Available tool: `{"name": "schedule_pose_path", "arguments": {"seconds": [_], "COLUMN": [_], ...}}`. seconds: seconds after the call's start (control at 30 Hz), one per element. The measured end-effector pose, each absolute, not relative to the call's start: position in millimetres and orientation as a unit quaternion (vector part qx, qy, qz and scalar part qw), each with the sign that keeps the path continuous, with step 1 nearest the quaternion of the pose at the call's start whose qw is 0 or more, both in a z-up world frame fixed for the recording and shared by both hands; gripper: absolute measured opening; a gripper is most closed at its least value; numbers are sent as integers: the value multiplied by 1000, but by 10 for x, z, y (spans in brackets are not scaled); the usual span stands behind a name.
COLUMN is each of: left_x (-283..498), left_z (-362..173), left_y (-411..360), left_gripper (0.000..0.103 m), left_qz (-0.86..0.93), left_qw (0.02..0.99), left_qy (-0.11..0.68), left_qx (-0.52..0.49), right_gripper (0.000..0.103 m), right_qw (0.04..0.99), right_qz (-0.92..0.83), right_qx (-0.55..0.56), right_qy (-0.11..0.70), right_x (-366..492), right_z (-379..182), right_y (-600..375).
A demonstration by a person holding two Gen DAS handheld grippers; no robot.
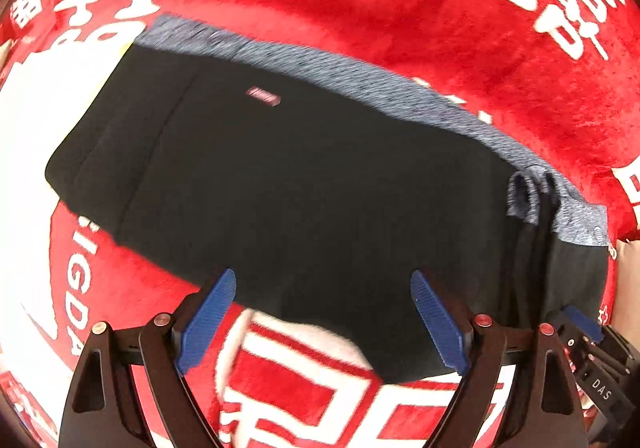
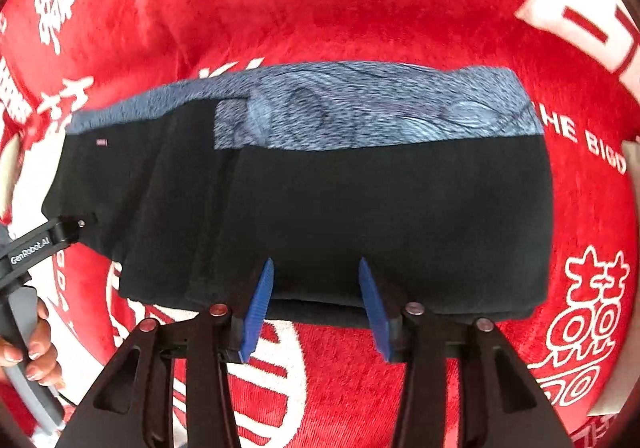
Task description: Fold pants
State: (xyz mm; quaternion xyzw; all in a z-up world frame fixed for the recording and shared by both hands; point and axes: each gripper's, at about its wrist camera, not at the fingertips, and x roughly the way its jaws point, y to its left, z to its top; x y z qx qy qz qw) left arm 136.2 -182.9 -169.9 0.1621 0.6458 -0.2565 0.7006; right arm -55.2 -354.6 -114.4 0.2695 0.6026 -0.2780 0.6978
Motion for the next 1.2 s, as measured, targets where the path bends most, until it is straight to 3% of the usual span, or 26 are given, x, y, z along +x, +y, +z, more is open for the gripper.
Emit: {"name": "schedule_pose_path", "arguments": {"seconds": [0.37,0.63,0.83,1.2], "left_x": [1597,1733,1876,2401], "left_z": [-1717,-1696,-1652,-1949], "left_y": [-1541,-1390,-904,-232], "left_gripper": [90,90,90,90], "left_qz": [-250,-259,-256,-268], "left_qw": [707,712,721,709], "left_qy": [646,641,642,635], "left_qx": [140,122,42,-149], "right_gripper": [50,56,70,74], "right_qw": [705,704,703,707], "right_qz": [-262,-238,-226,-230], "right_qx": [245,228,178,163], "right_qy": [611,629,650,648], "right_x": [-119,209,240,193], "right_z": [-1076,-1272,-1445,-1461], "right_y": [-3219,-3011,-2868,-2817]}}
